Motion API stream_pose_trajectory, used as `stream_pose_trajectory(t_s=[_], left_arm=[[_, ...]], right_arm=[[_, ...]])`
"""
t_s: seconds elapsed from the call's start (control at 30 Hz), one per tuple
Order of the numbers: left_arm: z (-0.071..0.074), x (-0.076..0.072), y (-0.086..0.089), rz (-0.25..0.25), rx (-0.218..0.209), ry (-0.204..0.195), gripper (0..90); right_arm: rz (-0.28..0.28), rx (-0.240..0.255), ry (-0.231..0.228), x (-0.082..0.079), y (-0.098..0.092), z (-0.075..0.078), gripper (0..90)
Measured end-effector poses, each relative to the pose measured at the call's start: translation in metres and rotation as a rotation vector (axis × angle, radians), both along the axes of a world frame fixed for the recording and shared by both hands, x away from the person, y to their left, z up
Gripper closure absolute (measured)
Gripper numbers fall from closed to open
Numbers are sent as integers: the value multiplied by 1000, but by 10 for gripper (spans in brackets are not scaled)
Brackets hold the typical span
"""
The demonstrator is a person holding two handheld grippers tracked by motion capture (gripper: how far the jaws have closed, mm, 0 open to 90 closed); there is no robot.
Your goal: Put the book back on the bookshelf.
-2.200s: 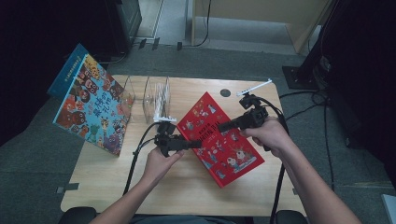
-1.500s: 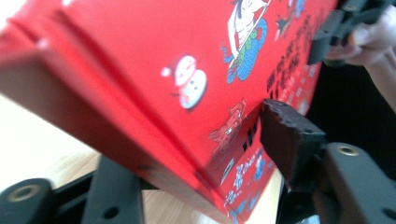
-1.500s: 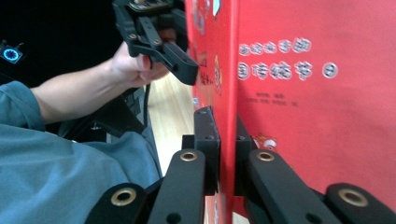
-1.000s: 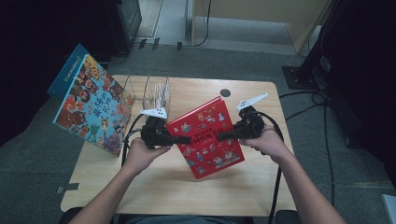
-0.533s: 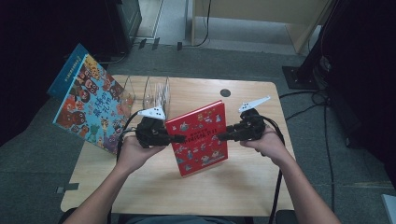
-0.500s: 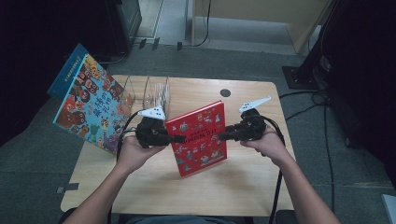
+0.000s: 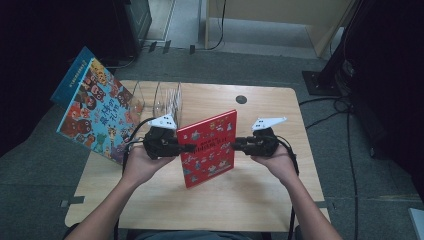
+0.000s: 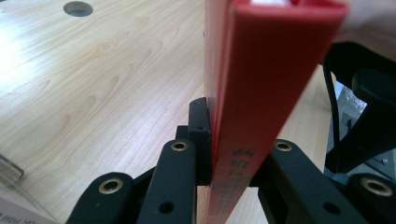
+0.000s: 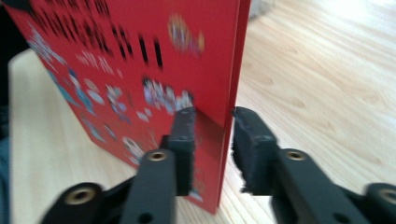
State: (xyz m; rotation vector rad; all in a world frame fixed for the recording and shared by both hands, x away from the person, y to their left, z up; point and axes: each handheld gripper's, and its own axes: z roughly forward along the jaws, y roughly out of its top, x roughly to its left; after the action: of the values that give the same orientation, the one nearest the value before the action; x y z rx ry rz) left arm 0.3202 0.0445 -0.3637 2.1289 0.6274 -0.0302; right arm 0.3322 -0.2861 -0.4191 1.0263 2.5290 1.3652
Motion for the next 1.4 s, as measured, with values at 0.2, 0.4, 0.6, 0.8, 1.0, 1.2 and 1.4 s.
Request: stream_pose_trajectory(t_s=[0.2, 0.4, 0.6, 0.8, 1.0, 1.2, 1.4], left_arm=[[1, 0, 3, 4, 13, 3, 810], [4, -1, 2, -7, 55, 14, 806], [7, 1, 1, 2, 98, 45, 790], [18, 0, -2, -1, 121, 67, 771], [39, 1, -5, 13, 169, 77, 752], [51, 11, -16, 15, 258, 139, 760], [55, 24, -27, 10, 290, 221, 760]], right_arm=[[-79, 39, -37, -9, -1, -14, 807], [-41, 95, -68, -7, 5, -21, 621], [-48, 99, -85, -6, 11, -21, 649], [-41, 108, -102, -7, 13, -20, 662], [-22, 105, -104, -7, 19, -22, 647], [-18, 109, -106, -6, 22, -23, 638], [-9, 112, -112, -7, 23, -23, 630]])
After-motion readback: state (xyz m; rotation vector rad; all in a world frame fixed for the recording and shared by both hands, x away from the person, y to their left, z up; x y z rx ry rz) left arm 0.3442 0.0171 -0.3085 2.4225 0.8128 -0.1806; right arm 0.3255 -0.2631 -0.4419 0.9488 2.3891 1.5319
